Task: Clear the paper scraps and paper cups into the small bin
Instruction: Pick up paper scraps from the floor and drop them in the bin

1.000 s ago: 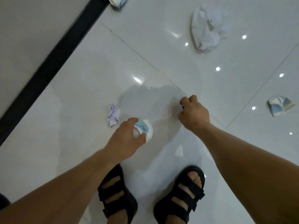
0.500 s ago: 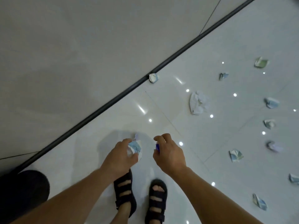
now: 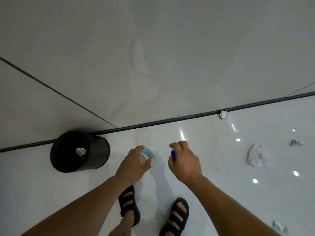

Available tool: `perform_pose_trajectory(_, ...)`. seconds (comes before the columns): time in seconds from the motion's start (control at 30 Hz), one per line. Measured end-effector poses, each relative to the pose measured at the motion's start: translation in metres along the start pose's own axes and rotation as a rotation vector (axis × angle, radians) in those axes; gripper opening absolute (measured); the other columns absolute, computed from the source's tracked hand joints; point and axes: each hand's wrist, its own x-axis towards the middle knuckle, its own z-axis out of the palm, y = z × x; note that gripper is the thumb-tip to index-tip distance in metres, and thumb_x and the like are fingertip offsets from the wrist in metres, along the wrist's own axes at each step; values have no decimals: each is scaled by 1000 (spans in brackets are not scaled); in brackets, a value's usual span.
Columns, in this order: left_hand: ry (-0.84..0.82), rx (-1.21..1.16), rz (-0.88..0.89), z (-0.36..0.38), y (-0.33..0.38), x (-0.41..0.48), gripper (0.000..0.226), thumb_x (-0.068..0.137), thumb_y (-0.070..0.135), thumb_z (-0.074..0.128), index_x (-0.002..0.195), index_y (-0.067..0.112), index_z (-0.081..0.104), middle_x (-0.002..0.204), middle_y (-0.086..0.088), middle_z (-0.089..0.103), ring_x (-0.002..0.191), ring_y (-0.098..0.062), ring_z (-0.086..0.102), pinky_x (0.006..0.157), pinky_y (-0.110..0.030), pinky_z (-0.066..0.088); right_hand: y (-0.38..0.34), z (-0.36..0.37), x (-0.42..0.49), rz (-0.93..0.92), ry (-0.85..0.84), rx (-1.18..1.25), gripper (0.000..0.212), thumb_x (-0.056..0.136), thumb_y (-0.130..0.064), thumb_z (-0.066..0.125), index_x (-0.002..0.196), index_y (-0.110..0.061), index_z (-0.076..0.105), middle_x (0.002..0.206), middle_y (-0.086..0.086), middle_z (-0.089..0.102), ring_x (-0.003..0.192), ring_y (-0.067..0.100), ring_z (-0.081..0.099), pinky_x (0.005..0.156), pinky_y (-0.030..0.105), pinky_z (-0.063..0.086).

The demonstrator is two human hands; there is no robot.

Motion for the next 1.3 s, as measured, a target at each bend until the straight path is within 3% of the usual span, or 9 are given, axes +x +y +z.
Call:
perform_pose_trajectory(0.2,167,-125,-151,-78,-110,-14,55,88,33,64,136,16,43,128,-4,53,113,-16,53,95,-30,45,-99,72,28,-174,-155,-27,42,95,-31,54,136,-24,45,134,-3,43,99,17,60,82,26,53)
perform_pose_trajectory(0.4,250,-92,-258,-143,-250,8,55,88,30,64,135,11,44,121,-10,55,101,-20,56,79,-27,42,-205,181,74,-230,-232,-52,44,94,-31,55,136,-24,44,132,0,44,100,22,60,85,34,55)
perform_pose_trajectory(0.57,264,-45,-267,-177,-345,39,54,86,30,66,132,11,46,115,-11,58,86,-13,51,64,-17,37,-292,277,117,-260,-245,-43,42,91,-34,57,130,-23,45,125,3,46,98,25,59,80,36,55)
perform_pose_trajectory(0.73,244,-40,-285,-194,-402,74,68,82,34,70,139,10,39,126,-13,53,108,-27,56,80,-28,44,-336,345,151,-190,-224,-72,44,93,-38,56,132,-22,42,129,6,45,101,27,58,80,39,54)
perform_pose_trajectory(0.8,187,-59,-284,-196,-412,80,72,80,34,73,139,9,39,128,-15,52,110,-30,56,88,-37,50,-340,358,157,-146,-208,-62,47,95,-41,52,136,-23,38,132,6,43,103,28,59,80,37,53)
perform_pose_trajectory(0.9,115,-89,-287,-197,-419,77,60,79,32,72,130,11,46,120,-16,56,105,-33,58,88,-48,51,-333,365,154,-101,-207,-44,51,98,-47,43,143,-26,31,139,7,39,106,29,59,81,37,53)
perform_pose_trajectory(1.03,57,-96,-323,-188,-413,60,56,84,29,67,133,12,45,124,-16,55,110,-33,57,92,-47,49,-305,353,137,-15,-209,-6,53,97,-48,40,145,-28,28,141,4,37,107,28,58,84,43,55)
perform_pose_trajectory(1.3,-37,26,-174,-148,-323,62,55,88,25,61,138,13,43,136,-12,48,125,-28,48,102,-44,42,-192,308,83,229,-165,11,58,96,-44,45,148,-28,25,146,0,34,119,22,51,84,34,51)
